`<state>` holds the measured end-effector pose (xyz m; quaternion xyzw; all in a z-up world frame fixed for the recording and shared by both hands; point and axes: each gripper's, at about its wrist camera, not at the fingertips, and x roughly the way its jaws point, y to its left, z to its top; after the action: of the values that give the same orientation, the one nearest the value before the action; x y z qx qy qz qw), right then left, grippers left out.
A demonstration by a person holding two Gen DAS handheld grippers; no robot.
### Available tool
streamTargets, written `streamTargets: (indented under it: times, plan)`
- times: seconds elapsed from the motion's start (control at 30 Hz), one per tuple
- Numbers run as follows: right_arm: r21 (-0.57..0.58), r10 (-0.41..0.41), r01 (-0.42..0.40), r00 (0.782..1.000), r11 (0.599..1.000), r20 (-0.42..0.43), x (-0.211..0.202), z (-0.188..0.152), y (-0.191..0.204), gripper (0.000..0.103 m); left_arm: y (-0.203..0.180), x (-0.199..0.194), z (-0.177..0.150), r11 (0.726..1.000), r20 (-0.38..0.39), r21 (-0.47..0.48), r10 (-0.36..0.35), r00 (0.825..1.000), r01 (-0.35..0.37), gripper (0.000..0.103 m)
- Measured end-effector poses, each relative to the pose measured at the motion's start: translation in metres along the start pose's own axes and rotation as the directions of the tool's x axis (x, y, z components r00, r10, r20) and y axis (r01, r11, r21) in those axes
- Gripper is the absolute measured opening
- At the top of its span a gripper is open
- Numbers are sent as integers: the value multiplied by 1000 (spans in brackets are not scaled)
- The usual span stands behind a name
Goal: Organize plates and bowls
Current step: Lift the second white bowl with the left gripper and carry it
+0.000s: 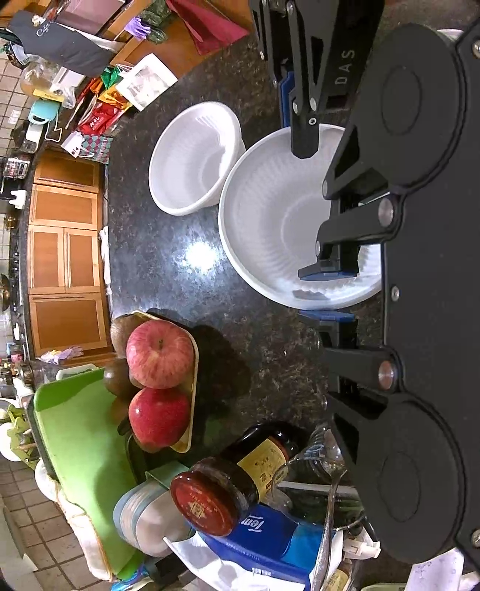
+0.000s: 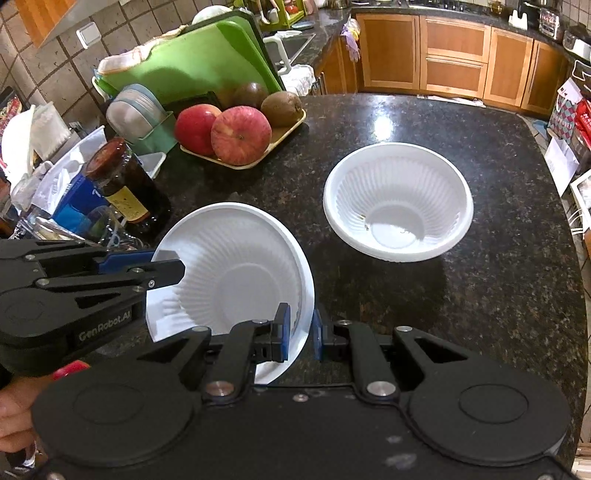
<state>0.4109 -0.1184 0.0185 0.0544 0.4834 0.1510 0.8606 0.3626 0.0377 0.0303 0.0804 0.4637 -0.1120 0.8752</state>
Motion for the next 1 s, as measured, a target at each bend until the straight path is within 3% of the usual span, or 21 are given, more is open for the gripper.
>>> streamTargets:
  times: [0.67,1.0]
  plan:
    - [-16,-5,7,994,1000,110,-113,-65,-2,15,-33,-74,-34,996,75,63,-65,995,61,21]
    - [-14,-5,6,999,1000,51,-131,-115,-7,15,-50,-94,-64,987,27,96,-136,990,133,21]
